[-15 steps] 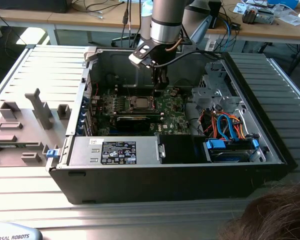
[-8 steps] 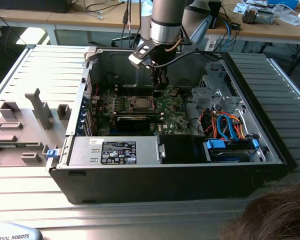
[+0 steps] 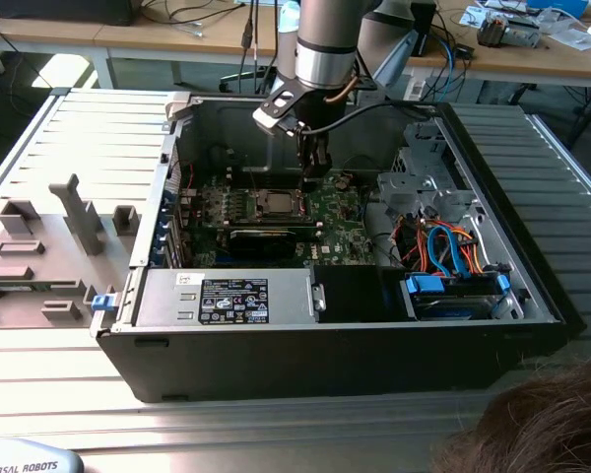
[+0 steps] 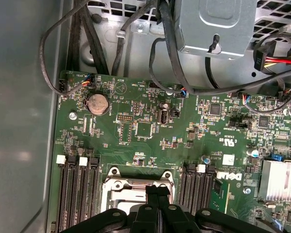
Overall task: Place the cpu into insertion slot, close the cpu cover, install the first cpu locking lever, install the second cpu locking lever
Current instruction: 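Close the cpu cover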
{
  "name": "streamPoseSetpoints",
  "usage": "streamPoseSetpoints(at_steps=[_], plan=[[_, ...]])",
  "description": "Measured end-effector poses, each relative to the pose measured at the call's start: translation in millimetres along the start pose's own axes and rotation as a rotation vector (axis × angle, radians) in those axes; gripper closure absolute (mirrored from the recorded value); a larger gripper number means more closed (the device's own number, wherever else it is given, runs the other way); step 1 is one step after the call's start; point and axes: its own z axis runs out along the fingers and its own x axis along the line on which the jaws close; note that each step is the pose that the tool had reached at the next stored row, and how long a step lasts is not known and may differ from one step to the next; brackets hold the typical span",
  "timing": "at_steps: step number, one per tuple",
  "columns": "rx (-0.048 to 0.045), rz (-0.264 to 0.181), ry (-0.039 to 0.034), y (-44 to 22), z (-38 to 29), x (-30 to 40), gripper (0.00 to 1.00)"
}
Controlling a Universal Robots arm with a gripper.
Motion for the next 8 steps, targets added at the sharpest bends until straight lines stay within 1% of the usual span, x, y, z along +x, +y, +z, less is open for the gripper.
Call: streamPoseSetpoints(at_steps=[8], plan=[[0.0, 0.0, 0.0, 0.0, 1.9, 0.2, 0.89]])
